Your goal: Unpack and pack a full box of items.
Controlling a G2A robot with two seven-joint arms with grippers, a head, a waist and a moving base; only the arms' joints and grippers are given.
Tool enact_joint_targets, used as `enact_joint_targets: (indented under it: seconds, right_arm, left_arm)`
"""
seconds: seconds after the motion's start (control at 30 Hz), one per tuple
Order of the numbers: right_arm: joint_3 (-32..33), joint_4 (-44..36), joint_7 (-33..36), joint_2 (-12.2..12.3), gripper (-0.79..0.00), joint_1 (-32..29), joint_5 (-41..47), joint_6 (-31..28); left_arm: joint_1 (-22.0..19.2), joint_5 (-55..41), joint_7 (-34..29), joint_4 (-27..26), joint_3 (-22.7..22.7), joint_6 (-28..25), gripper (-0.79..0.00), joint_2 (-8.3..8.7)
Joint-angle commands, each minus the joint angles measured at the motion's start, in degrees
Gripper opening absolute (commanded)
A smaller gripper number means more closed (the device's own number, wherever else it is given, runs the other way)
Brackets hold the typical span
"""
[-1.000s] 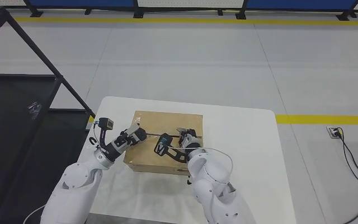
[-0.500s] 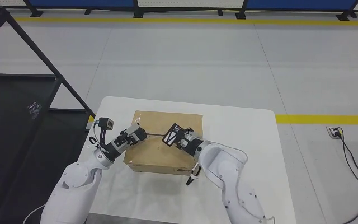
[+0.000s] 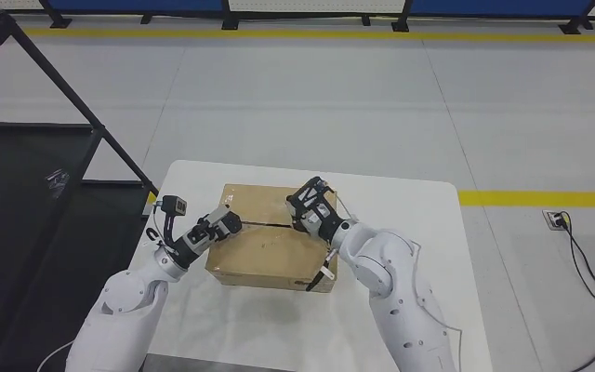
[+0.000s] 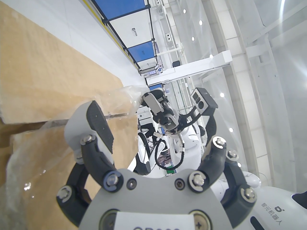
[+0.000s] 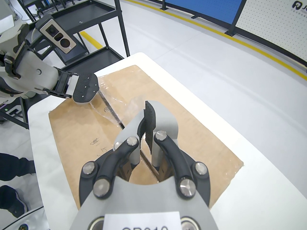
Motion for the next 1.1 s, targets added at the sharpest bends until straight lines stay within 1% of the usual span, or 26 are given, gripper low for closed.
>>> enact_joint_targets:
  seconds: [0.0, 0.33, 0.37, 0.47, 0.6, 0.7, 0.77, 0.87, 0.9, 0.93, 0.97, 1.0, 1.03, 1.07]
  right_arm:
    - [0.0, 0.0, 0.1, 0.0, -0.785, 0.0, -0.2, 0.2]
    - [0.0, 0.0, 0.1, 0.0, -0.785, 0.0, -0.2, 0.2]
    - [-0.4, 0.0, -0.3, 0.0, -0.785, -0.5, 1.1, 0.0]
    - [0.0, 1.1, 1.3, -0.2, -0.785, -0.2, 8.6, 0.1]
    - [2.0, 5.4, 9.0, -0.2, -0.785, 2.7, 21.6, 1.9]
    - [3.2, 9.0, 11.8, -0.3, -0.785, 4.9, 29.6, 4.4]
    - [4.1, 11.4, 13.4, -0.2, -0.785, 6.0, 35.8, 4.1]
    - [5.1, 15.4, 15.4, -0.1, -0.785, 8.1, 42.6, 4.9]
    - [5.4, 16.6, 15.9, -0.1, -0.714, 8.8, 44.7, 4.9]
    - [5.7, 17.7, 16.1, 0.0, -0.57, 9.3, 46.3, 4.9]
    - [5.9, 18.7, 16.4, 0.1, -0.459, 9.8, 47.7, 5.0]
    - [6.2, 19.6, 16.4, 0.2, -0.179, 10.2, 48.9, 5.2]
    - [6.3, 20.3, 16.5, 0.3, 0.0, 10.7, 49.4, 5.3]
    - [6.3, 20.9, 16.5, 0.4, 0.0, 11.1, 49.6, 5.5]
  left_arm:
    - [0.1, 0.1, 0.0, 0.0, 0.0, 0.0, 0.0, 0.01]
    - [0.2, 0.4, 0.3, 0.2, 0.4, 0.2, 0.0, -0.05]
    - [0.1, 0.4, 0.3, 0.2, 0.5, 0.3, 0.0, -0.07]
    - [0.0, 0.4, 0.3, 0.2, 0.6, 0.2, 0.0, -0.1]
    - [0.2, 0.2, 0.2, 0.3, 0.3, 0.0, 0.0, -0.05]
    - [0.3, 0.1, 0.1, 0.2, 0.1, 0.0, 0.0, -0.01]
    - [0.3, 0.1, 0.0, 0.2, 0.1, 0.2, 0.0, 0.0]
    - [0.2, -0.1, -0.2, 0.3, 0.2, 0.2, 0.0, -0.01]
    - [0.2, -0.1, -0.3, 0.3, 0.2, 0.2, 0.0, -0.01]
    - [0.1, -0.1, -0.4, 0.4, 0.2, 0.2, 0.0, -0.01]
    - [0.0, -0.1, -0.4, 0.4, 0.3, 0.2, 0.0, -0.01]
    - [0.0, -0.2, -0.4, 0.5, 0.3, 0.2, 0.0, -0.02]
    - [-0.1, -0.2, -0.5, 0.6, 0.3, 0.2, 0.0, -0.02]
    - [-0.1, -0.2, -0.4, 0.7, 0.2, 0.1, 0.0, -0.02]
